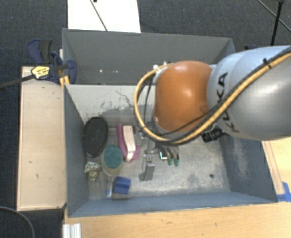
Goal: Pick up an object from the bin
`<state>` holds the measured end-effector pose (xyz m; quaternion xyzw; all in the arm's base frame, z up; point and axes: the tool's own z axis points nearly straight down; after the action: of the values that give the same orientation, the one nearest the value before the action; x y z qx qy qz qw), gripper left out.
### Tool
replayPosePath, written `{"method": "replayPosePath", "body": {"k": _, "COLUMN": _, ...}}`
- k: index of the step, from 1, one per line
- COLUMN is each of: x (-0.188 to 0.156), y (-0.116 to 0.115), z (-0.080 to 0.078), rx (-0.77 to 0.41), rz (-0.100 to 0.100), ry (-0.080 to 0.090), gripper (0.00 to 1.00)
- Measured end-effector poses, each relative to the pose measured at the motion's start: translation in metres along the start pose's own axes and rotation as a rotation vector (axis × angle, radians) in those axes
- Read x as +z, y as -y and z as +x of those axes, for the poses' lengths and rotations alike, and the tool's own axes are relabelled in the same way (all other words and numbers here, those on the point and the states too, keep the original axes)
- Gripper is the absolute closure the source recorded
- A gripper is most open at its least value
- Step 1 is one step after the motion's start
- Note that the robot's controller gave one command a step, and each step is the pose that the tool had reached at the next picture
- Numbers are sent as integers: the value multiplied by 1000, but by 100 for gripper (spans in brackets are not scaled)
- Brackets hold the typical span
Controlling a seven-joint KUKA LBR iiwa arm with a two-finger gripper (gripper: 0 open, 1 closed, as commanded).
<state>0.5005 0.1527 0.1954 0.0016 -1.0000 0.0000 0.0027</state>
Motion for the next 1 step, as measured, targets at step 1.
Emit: {"method": "replayPosePath", "body": {"k": 1, "x": 121, "y": -62, "z": 8, "rx": 34, "rz": -4, "ry": 30, "gripper": 0}}
